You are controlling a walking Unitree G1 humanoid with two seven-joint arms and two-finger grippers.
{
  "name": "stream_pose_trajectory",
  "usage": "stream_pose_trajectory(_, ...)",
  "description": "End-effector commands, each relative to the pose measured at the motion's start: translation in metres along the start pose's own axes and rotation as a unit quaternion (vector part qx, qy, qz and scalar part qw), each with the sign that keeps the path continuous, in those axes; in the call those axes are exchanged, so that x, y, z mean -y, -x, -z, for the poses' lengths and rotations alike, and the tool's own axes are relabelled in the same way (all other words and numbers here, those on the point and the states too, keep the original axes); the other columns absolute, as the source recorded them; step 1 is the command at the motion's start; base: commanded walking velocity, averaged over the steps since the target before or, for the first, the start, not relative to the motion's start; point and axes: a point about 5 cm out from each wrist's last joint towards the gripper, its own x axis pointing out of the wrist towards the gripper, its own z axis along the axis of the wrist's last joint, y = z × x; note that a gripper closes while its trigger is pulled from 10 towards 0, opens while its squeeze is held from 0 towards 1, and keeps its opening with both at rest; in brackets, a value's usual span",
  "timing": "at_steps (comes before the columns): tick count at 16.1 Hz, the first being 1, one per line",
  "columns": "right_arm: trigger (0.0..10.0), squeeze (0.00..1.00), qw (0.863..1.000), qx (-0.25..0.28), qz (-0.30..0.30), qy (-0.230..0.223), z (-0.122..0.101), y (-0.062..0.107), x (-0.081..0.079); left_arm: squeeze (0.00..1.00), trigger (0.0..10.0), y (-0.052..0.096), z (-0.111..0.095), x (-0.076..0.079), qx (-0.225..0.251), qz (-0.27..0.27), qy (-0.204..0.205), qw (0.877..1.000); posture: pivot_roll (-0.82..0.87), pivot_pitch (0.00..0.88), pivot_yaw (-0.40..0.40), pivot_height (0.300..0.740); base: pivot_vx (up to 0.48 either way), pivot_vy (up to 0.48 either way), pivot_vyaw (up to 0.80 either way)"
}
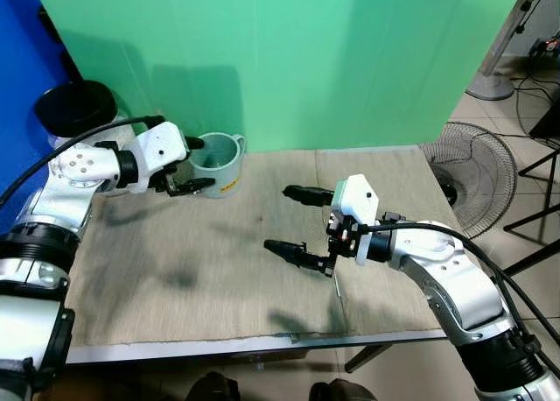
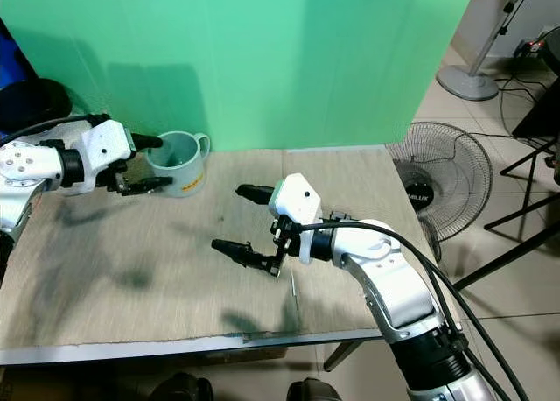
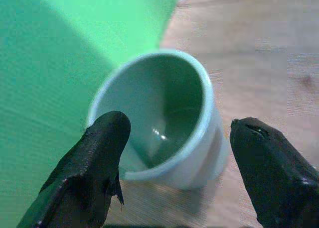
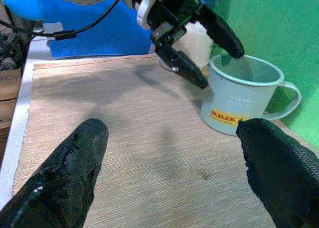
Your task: Setting the table
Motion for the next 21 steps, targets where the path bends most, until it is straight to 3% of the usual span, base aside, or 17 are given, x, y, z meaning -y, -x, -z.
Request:
stream_pose_trajectory(1, 10.0, 0.00, 1.000, -0.006, -0.008, 0.003, -0.0003, 0.0010, -0.0027, 0.00, 10.0, -0.0051, 0.0005, 0.0038, -0.011, 0.026, -0.014, 1.000, -0.03, 0.092, 0.025, 0.740, 0.000, 0.000, 0.00)
stream_pose_trajectory(4, 10.0, 0.00, 1.000, -0.007, -0.010, 0.004, 0.0000, 0.0012, -0.0037, 0.00, 9.6, -0.0109, 0.0009, 0.0055, -0.016, 0.040, -0.007, 0.999, -0.03, 0.091, 0.028, 0.740, 0.000, 0.000, 0.00)
stream_pose_trajectory(5, 10.0, 0.00, 1.000, -0.010, -0.014, 0.004, 0.0002, 0.0018, -0.0048, 0.00, 0.2, -0.0135, 0.0020, 0.0080, -0.026, 0.063, -0.009, 0.998, -0.03, 0.092, 0.032, 0.740, 0.000, 0.000, 0.00)
stream_pose_trajectory(8, 10.0, 0.00, 1.000, -0.017, -0.025, 0.006, 0.0005, 0.0034, -0.0068, 0.00, 0.0, -0.0146, 0.0038, 0.0100, -0.042, 0.088, -0.012, 0.995, -0.03, 0.092, 0.036, 0.740, 0.000, 0.000, 0.00)
stream_pose_trajectory(13, 10.0, 0.00, 0.999, -0.030, -0.041, 0.021, -0.0001, 0.0046, -0.0080, 0.00, 0.0, -0.0142, 0.0005, 0.0046, -0.034, 0.072, -0.020, 0.997, -0.02, 0.094, 0.033, 0.740, 0.000, 0.000, 0.00)
stream_pose_trajectory(21, 10.0, 0.00, 0.998, -0.038, -0.052, 0.019, 0.0018, 0.0050, -0.0101, 0.00, 0.0, -0.0118, -0.0005, 0.0004, -0.012, 0.056, 0.001, 0.998, -0.01, 0.092, 0.036, 0.740, 0.000, 0.000, 0.00)
